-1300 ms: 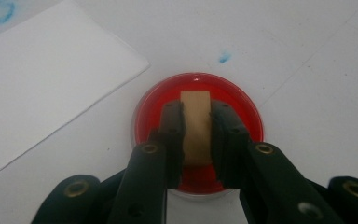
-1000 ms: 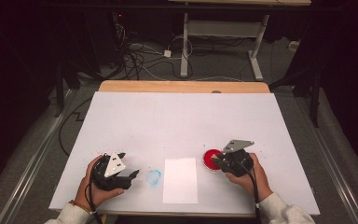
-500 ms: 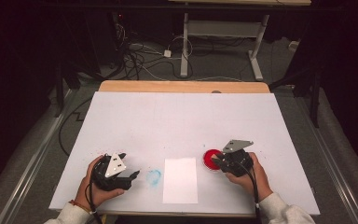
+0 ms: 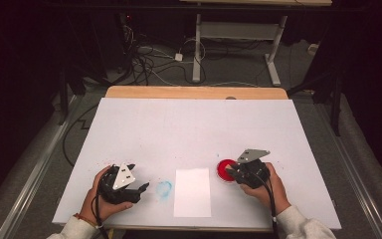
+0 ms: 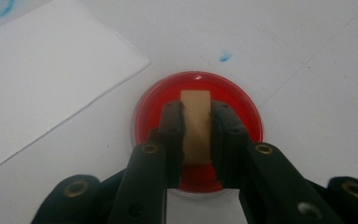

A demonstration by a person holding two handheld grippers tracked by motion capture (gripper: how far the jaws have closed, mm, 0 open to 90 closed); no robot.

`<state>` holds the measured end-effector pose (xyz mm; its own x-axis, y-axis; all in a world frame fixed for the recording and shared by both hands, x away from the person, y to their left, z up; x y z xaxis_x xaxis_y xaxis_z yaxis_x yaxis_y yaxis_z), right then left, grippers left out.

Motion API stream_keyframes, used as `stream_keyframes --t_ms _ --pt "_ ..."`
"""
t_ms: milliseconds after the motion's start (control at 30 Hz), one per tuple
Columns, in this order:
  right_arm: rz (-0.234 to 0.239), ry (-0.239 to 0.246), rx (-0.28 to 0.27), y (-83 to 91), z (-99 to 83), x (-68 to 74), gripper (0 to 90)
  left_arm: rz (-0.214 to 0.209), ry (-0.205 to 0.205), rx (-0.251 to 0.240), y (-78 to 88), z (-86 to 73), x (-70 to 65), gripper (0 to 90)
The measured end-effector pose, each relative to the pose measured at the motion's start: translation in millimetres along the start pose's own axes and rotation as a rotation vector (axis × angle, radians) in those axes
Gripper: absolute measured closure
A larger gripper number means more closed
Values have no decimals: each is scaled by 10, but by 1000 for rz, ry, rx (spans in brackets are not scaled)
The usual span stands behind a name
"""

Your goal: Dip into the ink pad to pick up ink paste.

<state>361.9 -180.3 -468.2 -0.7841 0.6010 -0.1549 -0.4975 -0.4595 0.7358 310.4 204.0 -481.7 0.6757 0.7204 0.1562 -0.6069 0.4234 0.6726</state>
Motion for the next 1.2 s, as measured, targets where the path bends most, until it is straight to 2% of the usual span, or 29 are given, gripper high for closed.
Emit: stream_keyframes --t_ms 100,200,300,500,533,767,867,1000,1067,1200 --pt "-2 3 4 10 17 -4 760 -1 1 -2 4 -1 9 227" --pt "0 -8 -17 48 52 -23 760 0 0 -1 0 1 11 226" --pt "-1 -9 -61 159 141 -21 759 -1 2 0 -5 2 4 226" --pt "-6 1 -107 328 267 -8 758 1 1 0 -3 4 1 226" --pt "-6 1 -107 328 267 -8 758 -5 11 4 -2 0 -5 226" --pt "-18 3 -121 407 338 -31 758 -1 4 0 -1 2 7 226" --pt "-19 10 -109 388 345 -18 758 -6 14 6 -2 -2 -3 226" --pt "-22 10 -97 352 325 -8 758 -1 6 -1 1 3 5 226" --pt "-15 8 -78 291 291 -7 758 -2 4 1 -1 2 2 226" --pt "2 11 0 86 193 0 758 -3 5 2 -2 0 1 226"
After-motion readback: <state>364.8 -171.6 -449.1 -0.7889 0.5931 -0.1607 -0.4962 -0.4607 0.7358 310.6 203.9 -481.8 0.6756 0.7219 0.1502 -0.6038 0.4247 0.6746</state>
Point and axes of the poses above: each handheld gripper's, and its own axes: y roughly backward along the jaws, z roughly out of its top, x roughly to its left, the point moved 2 cm from there along -y, roughly forward along the jaws, and after that the axes turned 6 degrees about y, right-handed, at the moved point
